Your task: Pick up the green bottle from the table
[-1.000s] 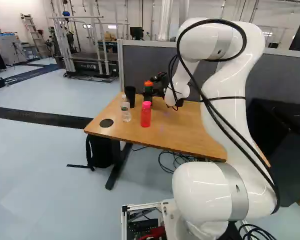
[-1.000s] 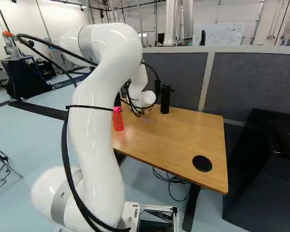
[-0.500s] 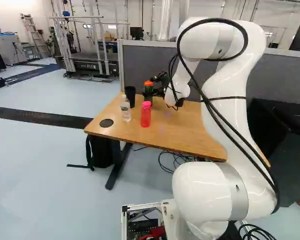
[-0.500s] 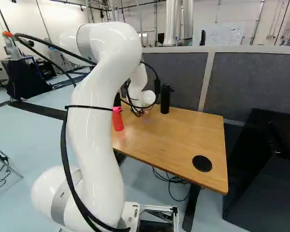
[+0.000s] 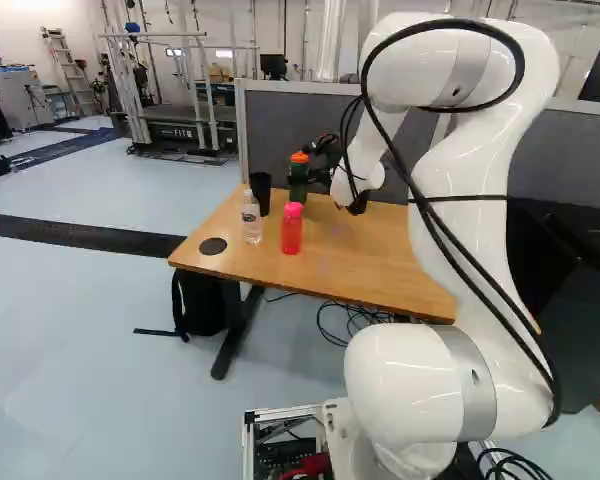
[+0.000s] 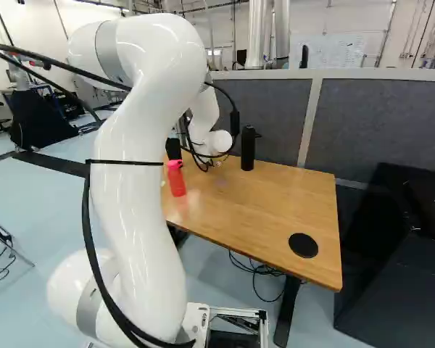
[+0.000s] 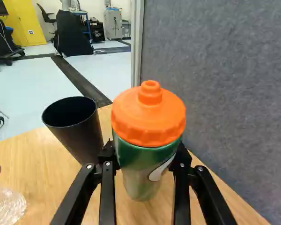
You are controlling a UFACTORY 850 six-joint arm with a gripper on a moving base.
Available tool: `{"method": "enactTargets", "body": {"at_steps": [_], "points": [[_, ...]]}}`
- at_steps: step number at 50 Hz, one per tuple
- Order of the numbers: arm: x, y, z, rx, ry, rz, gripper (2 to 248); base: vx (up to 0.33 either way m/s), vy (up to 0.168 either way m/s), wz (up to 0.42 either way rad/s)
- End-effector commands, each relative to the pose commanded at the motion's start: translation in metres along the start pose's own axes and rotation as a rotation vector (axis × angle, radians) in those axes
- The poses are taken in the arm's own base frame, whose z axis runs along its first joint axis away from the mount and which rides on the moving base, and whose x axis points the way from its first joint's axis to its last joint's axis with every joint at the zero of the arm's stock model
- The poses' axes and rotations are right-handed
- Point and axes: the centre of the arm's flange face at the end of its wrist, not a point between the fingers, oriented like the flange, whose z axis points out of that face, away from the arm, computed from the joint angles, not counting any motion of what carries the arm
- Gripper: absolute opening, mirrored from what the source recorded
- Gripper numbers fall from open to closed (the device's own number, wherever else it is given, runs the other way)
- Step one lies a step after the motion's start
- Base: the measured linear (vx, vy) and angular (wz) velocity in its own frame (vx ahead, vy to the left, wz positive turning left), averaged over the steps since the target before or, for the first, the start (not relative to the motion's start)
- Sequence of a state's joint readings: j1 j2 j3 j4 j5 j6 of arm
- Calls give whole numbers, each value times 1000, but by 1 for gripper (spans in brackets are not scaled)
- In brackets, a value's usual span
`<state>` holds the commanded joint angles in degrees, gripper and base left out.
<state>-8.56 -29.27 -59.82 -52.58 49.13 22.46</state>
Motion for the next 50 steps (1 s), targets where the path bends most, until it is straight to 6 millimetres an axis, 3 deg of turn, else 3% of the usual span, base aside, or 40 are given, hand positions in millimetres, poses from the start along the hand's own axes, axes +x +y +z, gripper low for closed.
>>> {"method": "enactTargets", "body": {"at_steps": [38,50], "points": [[30,-19,-83,-128,63,64,111,0,0,0],[28,-27,-108,-158,66,82,111,0,0,0]]}}
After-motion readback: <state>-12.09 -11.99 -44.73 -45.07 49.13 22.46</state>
